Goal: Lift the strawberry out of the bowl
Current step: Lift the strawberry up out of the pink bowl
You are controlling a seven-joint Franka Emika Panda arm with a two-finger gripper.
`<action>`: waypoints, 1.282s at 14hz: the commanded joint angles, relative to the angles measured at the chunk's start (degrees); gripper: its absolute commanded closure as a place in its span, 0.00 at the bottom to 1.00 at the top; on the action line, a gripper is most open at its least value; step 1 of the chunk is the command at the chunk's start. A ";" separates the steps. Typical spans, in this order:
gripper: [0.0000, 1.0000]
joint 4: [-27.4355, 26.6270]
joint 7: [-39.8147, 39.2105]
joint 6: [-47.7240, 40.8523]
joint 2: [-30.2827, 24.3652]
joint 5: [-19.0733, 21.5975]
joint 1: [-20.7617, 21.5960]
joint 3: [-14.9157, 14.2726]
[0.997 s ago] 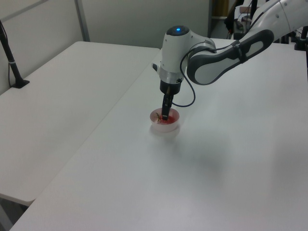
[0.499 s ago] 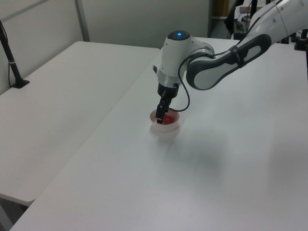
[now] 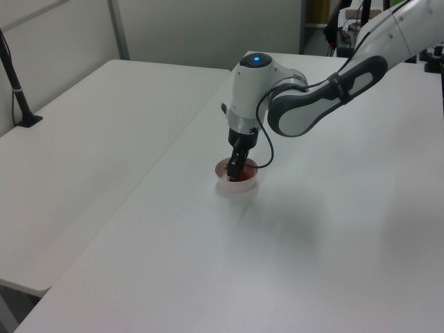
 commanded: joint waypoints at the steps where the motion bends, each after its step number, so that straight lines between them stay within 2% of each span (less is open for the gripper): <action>1: 0.73 -1.02 0.82 1.37 -0.81 0.61 -0.12 0.20; 8: 0.72 -1.11 0.90 0.05 -6.60 1.83 -0.99 0.28; 11: 0.72 -2.07 0.47 -5.73 -10.99 2.19 -1.17 0.28; 14: 0.72 -7.33 -4.44 -13.98 -18.37 2.54 -3.97 0.37; 18: 0.72 -19.45 -18.48 -16.04 -28.82 6.13 -13.54 -0.24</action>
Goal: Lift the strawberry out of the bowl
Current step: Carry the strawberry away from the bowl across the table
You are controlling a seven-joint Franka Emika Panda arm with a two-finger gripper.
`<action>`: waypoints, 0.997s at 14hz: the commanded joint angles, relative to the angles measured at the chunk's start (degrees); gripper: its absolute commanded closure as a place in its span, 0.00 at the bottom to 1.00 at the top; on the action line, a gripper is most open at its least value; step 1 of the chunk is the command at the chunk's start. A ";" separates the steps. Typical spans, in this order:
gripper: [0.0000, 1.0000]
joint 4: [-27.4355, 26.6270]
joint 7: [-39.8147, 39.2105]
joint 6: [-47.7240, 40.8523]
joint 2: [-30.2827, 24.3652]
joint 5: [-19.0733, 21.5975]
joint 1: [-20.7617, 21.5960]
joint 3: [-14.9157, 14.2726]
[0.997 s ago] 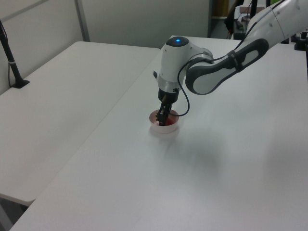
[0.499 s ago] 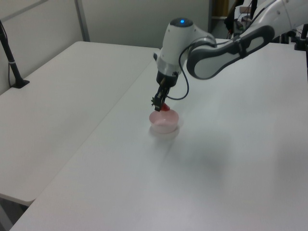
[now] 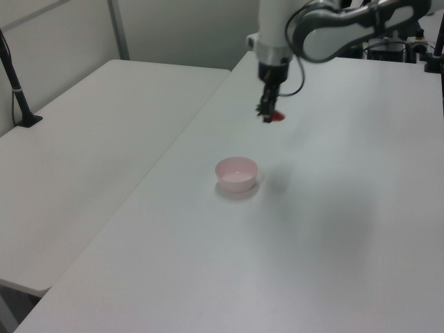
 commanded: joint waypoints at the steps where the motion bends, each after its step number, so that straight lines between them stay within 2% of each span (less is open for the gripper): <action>1: 0.72 -13.53 -11.20 0.72 -10.23 3.34 -8.43 -0.28; 5: 0.72 -21.96 -18.24 6.67 -13.14 4.13 -18.28 -0.28; 6: 0.72 -27.04 -21.56 12.09 -14.71 4.65 -21.26 -1.07; 7: 0.72 -29.79 -23.77 16.50 -15.34 4.92 -22.33 -2.29; 9: 0.71 -31.65 -27.47 21.36 -14.47 5.27 -22.61 -4.75; 13: 0.71 -31.57 -28.10 24.27 -9.56 5.36 -23.31 -5.12; 14: 0.67 -31.48 -27.84 24.36 -8.33 5.36 -23.13 -5.12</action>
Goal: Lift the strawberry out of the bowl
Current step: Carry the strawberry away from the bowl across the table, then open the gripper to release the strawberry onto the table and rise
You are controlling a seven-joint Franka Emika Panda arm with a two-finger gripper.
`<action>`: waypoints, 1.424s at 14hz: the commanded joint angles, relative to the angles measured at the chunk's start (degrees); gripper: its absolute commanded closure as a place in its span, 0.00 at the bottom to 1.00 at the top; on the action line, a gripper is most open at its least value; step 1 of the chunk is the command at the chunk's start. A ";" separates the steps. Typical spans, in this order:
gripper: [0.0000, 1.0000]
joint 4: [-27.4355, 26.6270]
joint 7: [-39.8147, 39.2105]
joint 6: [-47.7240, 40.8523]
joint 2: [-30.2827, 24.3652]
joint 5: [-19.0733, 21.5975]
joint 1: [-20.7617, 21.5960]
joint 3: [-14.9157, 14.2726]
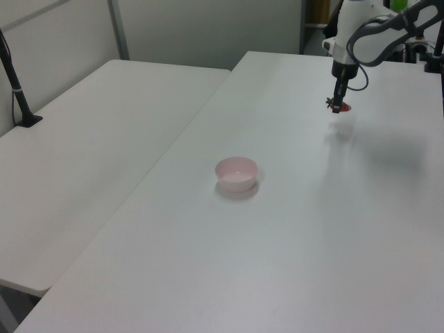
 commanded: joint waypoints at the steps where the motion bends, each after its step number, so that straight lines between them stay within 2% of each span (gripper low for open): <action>1: 0.44 -0.18 -0.59 1.89 2.29 1.42 0.61 -0.23; 3: 0.00 0.52 1.85 1.72 2.39 1.59 0.70 -0.23; 7: 0.00 2.63 6.44 0.32 1.42 1.59 0.97 -0.14; 8: 0.00 3.94 7.84 -2.30 0.46 1.59 1.05 -0.14; 12: 0.00 17.01 11.80 -23.10 -0.60 1.59 5.26 -0.14; 14: 0.00 19.94 12.76 -28.59 -2.35 1.59 8.42 -0.67; 16: 0.00 20.39 17.40 -29.31 -6.29 2.99 12.54 -3.55; 18: 0.00 20.56 20.76 -31.23 -9.64 6.23 18.16 -7.68; 20: 0.00 21.70 25.40 -35.87 -11.84 7.30 23.70 -9.71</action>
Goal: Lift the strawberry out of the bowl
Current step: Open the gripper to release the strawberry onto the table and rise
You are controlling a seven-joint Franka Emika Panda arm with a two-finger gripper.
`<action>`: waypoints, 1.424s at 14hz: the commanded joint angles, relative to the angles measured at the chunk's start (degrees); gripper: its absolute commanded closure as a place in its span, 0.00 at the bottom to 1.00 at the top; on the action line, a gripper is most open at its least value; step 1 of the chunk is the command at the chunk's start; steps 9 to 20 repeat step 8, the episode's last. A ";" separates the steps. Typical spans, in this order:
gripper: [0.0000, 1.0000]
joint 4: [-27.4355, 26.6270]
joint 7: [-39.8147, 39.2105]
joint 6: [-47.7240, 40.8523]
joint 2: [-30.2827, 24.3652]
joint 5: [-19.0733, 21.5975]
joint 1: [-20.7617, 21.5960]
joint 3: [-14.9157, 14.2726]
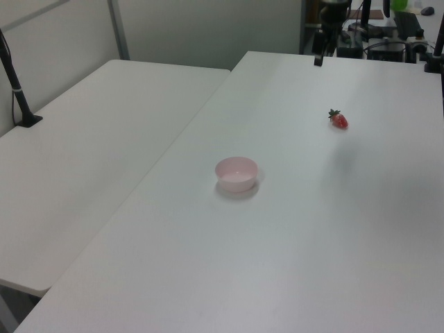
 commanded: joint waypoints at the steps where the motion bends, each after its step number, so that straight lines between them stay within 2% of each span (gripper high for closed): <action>1: 0.00 0.17 6.82 -5.47 -4.21 2.01 8.02 -4.42; 3: 0.00 -0.09 6.13 -5.21 -4.03 1.92 9.35 -4.43; 7: 0.00 0.26 3.32 -4.59 -3.86 1.39 9.44 -4.43; 20: 0.00 0.26 3.31 -4.59 -3.77 1.57 9.53 -4.43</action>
